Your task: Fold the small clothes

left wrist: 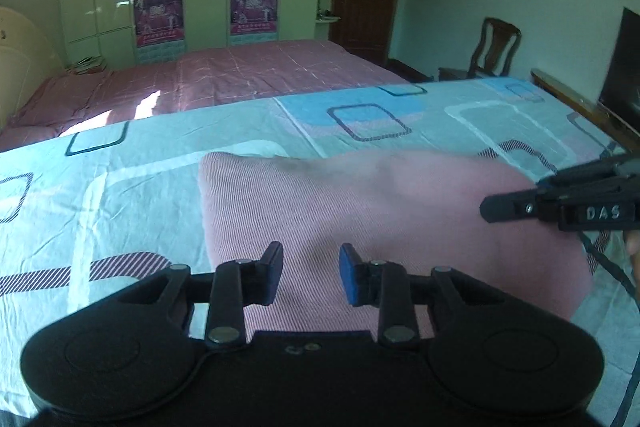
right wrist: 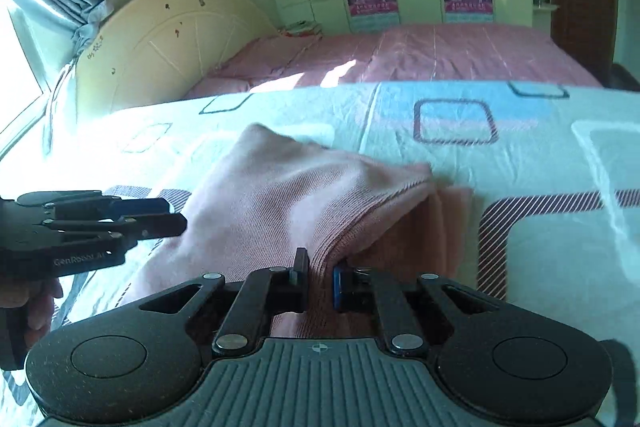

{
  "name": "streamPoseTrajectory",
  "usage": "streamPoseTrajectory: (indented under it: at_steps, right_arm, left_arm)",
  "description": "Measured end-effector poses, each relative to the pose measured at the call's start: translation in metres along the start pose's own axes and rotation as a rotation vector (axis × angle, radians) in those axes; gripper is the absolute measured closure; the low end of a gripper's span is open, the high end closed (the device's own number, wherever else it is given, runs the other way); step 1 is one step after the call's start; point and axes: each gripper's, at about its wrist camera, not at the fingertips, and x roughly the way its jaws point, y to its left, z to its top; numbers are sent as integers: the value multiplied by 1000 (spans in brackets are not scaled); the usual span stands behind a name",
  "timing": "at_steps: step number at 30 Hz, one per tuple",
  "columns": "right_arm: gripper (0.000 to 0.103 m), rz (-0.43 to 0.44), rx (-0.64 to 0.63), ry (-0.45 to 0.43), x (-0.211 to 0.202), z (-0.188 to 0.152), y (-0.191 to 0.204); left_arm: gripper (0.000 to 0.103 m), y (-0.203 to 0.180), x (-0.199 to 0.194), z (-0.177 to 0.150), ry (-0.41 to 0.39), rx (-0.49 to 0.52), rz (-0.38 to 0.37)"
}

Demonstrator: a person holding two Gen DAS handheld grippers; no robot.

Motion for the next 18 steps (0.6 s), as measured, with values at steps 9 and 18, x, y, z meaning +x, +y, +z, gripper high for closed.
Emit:
streamPoseTrajectory:
  at_steps: [9,18]
  right_arm:
    - [92,-20,188,40,21,-34,-52]
    - [92,-157,108,82,76,18,-75]
  left_arm:
    - [72,-3,21,-3,65,20,-29]
    - [73,23,81,37,90,39,16]
